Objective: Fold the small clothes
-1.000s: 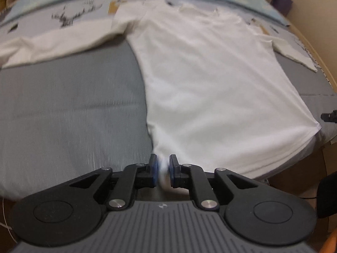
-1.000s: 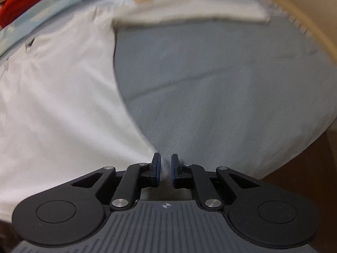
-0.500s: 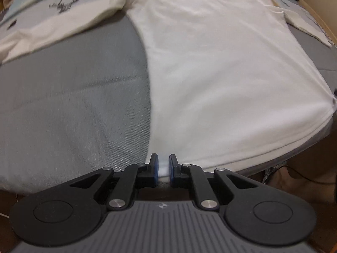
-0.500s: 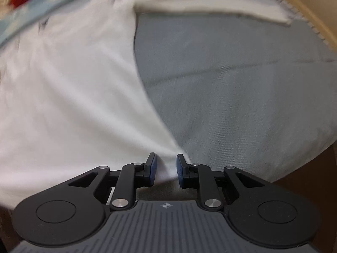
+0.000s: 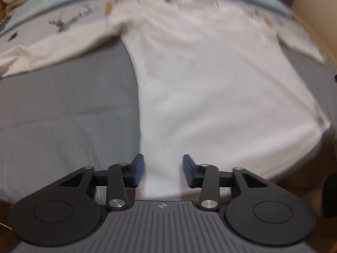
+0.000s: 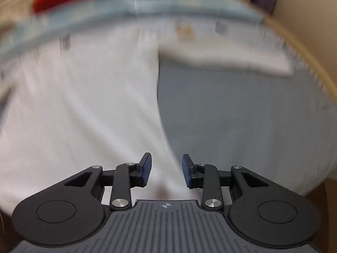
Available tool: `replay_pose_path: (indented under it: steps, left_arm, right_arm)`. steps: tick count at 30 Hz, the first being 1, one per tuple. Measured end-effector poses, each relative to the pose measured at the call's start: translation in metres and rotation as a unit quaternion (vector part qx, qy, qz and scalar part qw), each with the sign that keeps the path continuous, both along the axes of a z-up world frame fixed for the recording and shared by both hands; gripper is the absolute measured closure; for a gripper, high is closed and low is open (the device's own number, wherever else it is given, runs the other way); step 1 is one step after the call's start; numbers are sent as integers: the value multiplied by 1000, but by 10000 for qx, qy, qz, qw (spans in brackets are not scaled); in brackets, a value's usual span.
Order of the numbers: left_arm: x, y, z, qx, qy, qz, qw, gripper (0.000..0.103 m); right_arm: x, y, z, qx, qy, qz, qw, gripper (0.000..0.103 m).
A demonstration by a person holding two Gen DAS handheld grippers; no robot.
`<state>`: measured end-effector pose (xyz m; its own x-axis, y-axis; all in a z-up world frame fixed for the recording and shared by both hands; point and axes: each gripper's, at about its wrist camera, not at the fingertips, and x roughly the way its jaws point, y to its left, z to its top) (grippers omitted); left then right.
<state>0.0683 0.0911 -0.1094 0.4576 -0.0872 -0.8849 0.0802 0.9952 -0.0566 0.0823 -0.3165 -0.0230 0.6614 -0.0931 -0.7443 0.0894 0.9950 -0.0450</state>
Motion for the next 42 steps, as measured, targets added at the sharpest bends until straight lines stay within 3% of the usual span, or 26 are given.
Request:
replay_pose_path:
  steps: [2,5,9,11,17,22,24,27,29,31,32,34,37,39,40,42]
  left_arm:
    - [1,0,9,-40,-221,126,9997,44]
    - [2,-2,19,23,-606,255,9978,41]
    - [4,-5,34,176,-1147,445,9922,39]
    - [4,-6,41,275,-1344,567,9889,25]
    - [11,-11,49,679,-1603,673,9824,23]
    - [28,7,70,382,-1723,1056,9786,23]
    - [46,20,81,469,-1644,1307,9766,27]
    - [84,47,98,516,-1648,1653,9710,42]
    - [107,66,107,259,-1725,1677,9703,70]
    - [126,85,111,-98,-1924,1602,9681,86]
    - [136,94,110,-113,-2032,1542,9669,91]
    - [152,112,101,172,-2183,1596,9626,91]
    - [165,164,68,50,-2114,2251,9511,91]
    - [167,204,40,-110,-1746,2962,9390,91]
    - [169,224,31,-223,-1508,3372,9290,91]
    - [162,271,14,-834,-1528,4200,8907,91]
  right_arm:
    - [-6,-6,33,174,-565,55,9982,59]
    - [-17,-16,69,275,-1345,14,9905,50]
    - [-20,-35,64,713,-1861,-421,9790,50]
    - [-21,-43,61,935,-2223,-595,9687,50]
    - [-20,-14,57,324,-2327,-153,9719,50]
    - [-21,-13,60,171,-2294,-49,9732,50]
    - [-23,-18,63,305,-2346,-219,9714,50]
    - [-27,-25,65,563,-2438,-490,9669,50]
    - [-30,-26,66,656,-2500,-576,9643,50]
    - [-33,-26,67,658,-2573,-581,9623,50]
    - [-35,-25,67,648,-2596,-563,9619,50]
    - [-35,-23,67,599,-2596,-523,9624,50]
    - [-33,-21,67,517,-2574,-461,9638,51]
    - [-30,-21,65,448,-2511,-464,9658,51]
    - [-28,-22,64,409,-2482,-475,9667,51]
    - [-22,-22,63,338,-2419,-506,9684,51]
